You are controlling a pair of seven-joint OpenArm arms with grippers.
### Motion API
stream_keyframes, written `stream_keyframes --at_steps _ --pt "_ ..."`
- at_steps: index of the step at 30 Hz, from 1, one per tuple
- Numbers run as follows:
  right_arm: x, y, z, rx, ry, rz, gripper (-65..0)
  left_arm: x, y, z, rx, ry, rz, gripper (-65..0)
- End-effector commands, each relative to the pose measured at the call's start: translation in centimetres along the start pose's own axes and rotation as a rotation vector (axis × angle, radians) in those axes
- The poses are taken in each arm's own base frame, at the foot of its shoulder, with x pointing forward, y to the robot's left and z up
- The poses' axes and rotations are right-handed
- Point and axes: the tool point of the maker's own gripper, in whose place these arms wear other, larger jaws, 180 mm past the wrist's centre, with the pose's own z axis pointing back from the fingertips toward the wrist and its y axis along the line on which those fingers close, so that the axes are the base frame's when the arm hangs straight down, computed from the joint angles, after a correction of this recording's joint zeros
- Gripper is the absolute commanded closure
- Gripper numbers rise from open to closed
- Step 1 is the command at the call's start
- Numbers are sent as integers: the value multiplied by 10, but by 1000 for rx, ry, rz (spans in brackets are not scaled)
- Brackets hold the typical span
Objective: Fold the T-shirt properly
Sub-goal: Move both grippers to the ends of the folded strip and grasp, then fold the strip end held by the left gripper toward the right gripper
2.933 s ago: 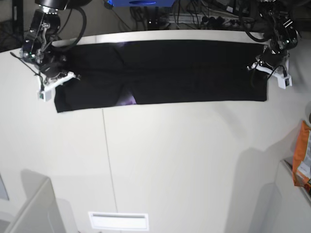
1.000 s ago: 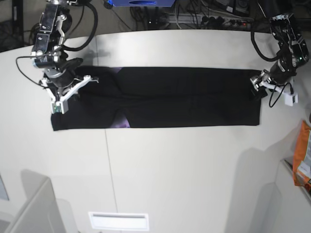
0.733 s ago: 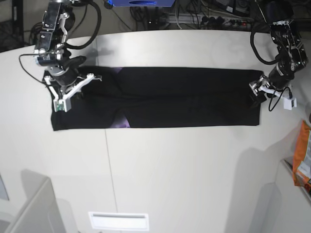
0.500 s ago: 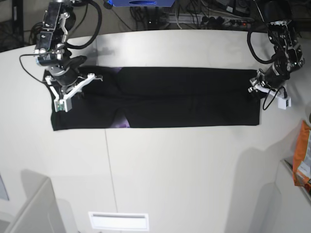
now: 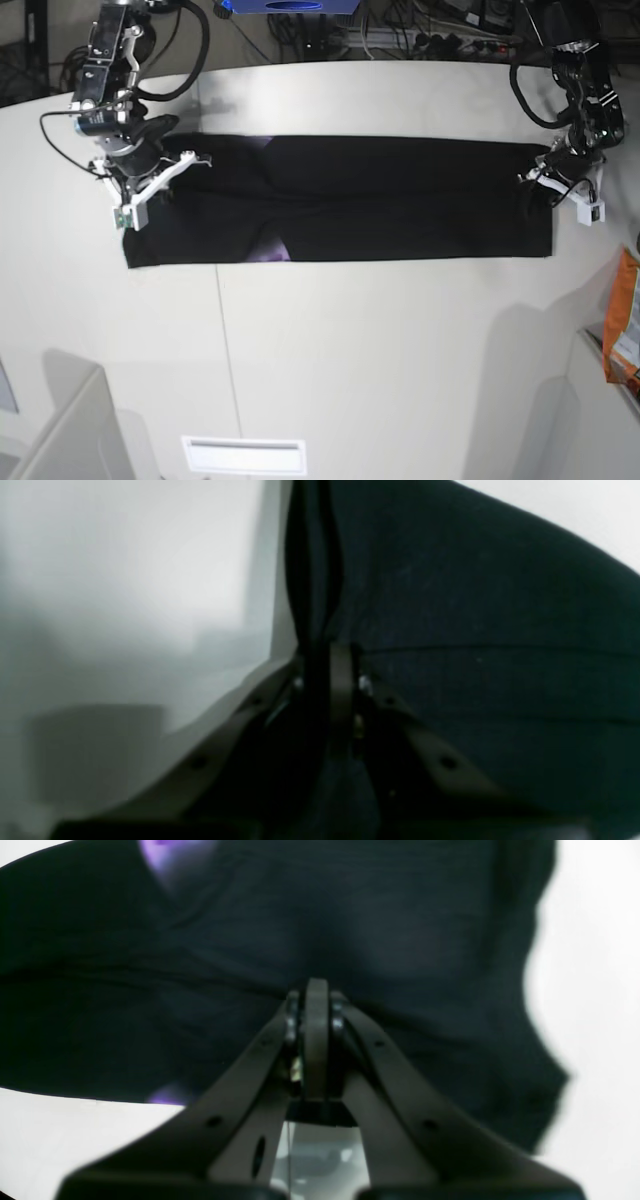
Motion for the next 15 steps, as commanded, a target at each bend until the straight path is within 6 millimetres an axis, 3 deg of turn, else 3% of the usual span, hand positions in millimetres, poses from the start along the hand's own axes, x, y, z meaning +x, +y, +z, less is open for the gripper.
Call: stream_keyframes --at_steps 1,7,12,15 --pt "14 -1 3 -4 -52 4 0 27 4 8 17 -72 -44 0" --pt "15 0 3 -3 -55 3 0 53 -12 29 37 -146 -172 0" --pt "15 -1 3 -4 -55 2 0 55 -34 46 30 -191 -231 0" --pt "16 -1 3 -4 -57 2 0 46 -59 49 -2 -183 -302 0"
